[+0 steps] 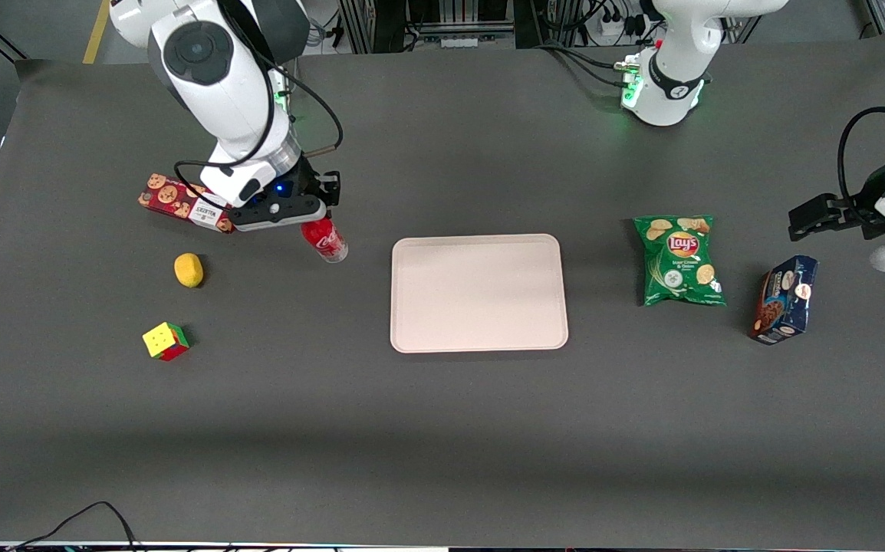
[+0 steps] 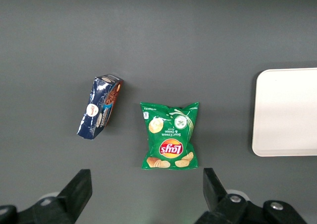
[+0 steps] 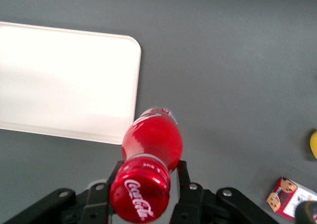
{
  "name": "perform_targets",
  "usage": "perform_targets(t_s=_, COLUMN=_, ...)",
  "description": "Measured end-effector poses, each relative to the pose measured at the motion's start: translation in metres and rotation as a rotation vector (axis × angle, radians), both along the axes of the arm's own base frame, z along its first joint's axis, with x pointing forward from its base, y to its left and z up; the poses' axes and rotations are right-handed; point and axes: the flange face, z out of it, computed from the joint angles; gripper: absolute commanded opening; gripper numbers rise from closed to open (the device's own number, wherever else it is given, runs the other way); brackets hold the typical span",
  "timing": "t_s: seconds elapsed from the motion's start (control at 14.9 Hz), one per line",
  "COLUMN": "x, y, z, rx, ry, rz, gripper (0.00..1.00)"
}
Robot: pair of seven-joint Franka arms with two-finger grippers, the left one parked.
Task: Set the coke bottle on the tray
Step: 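Lift the bottle and carry it over the white tray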
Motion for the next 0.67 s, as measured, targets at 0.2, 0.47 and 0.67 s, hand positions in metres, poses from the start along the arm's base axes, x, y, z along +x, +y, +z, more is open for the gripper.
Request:
perform_targets(t_s=0.2, x=0.002, y=0.038, z=0.006, rx=0.025, ry=-0.009, rz=-0.028, gripper=0.00)
perform_targets(t_s=0.47, x=0.008, y=0.109, z=-0.039, rx=0.037, ry=0.054, rz=-0.094, gripper=0.00)
perform_targets(t_s=0.67, x=0.037, y=0.126, z=-0.085, rx=0.073, ry=0.053, rz=-0.114, gripper=0.00)
